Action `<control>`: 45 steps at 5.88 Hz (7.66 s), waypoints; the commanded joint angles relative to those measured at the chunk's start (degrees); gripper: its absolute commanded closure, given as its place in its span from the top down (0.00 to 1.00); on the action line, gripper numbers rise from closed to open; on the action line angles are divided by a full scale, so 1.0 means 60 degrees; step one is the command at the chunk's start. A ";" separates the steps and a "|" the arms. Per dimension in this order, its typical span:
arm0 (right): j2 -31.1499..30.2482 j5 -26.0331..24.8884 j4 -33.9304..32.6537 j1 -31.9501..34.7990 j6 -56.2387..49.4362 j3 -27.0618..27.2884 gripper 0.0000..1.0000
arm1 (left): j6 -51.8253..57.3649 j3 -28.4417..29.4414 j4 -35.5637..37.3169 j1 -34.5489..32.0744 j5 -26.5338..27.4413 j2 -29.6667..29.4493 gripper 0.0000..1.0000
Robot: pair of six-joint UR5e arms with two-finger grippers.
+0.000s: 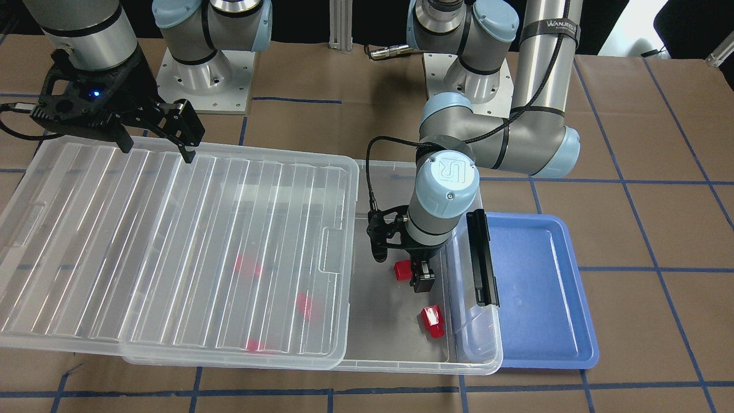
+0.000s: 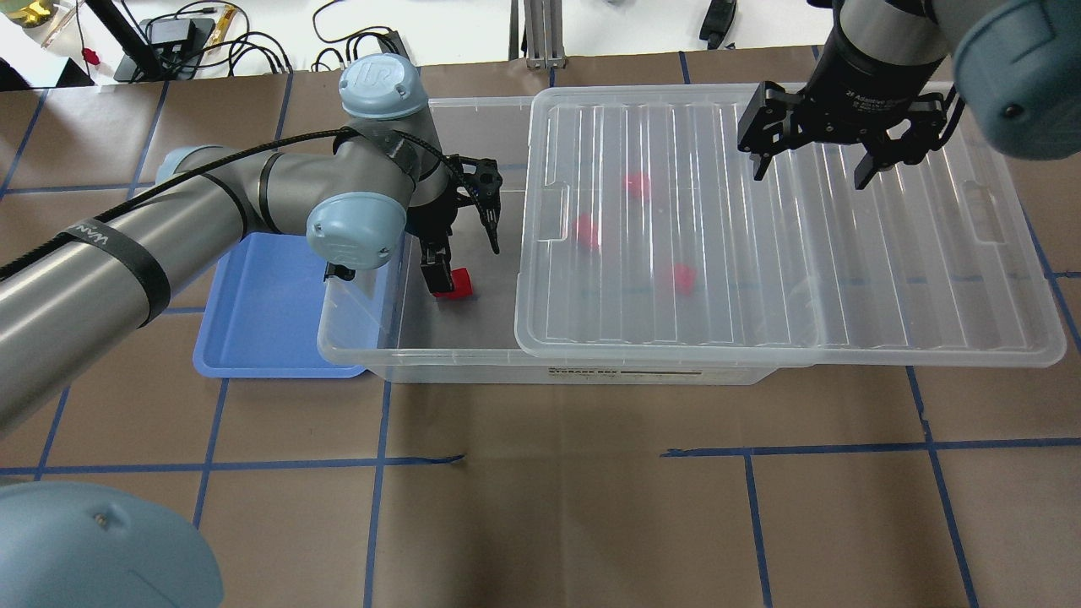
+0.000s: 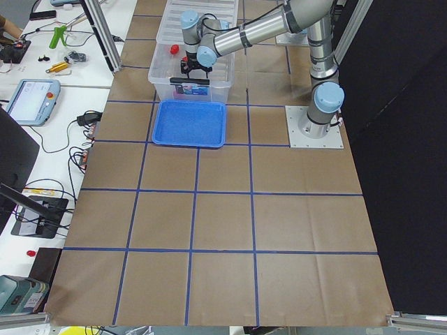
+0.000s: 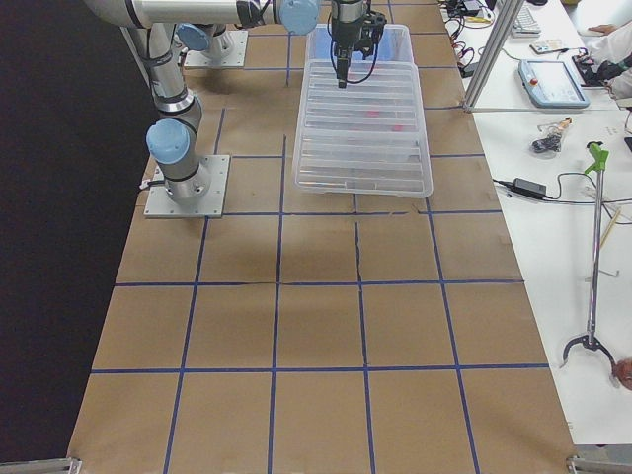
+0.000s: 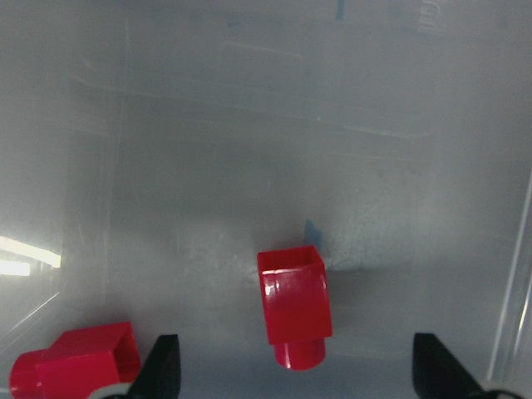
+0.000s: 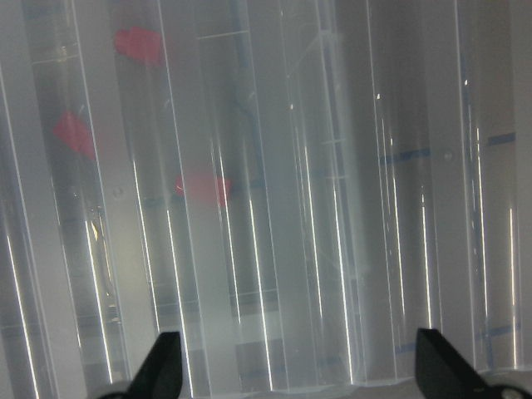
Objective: Place red block in blue tray from box
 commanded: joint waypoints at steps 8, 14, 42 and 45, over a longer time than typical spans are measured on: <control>0.0005 -0.0099 0.0041 -0.0028 0.0015 0.0043 1.00 | -0.0169 -0.0325 0.0809 -0.0005 -0.0119 -0.0266 0.05; 0.0020 -0.0509 -0.0191 -0.2756 -0.2889 0.0043 1.00 | 0.0355 0.0804 -0.2720 0.1378 -0.0060 0.2769 0.02; 0.1441 0.0062 -0.0486 -0.3383 -0.3926 0.1596 1.00 | -0.5983 0.1244 -0.4803 0.2236 0.0028 0.3998 0.98; 0.1368 0.0297 -0.0339 -0.2973 -0.3926 0.1524 1.00 | -0.9852 0.1274 -0.4657 0.1655 0.0492 0.4161 0.98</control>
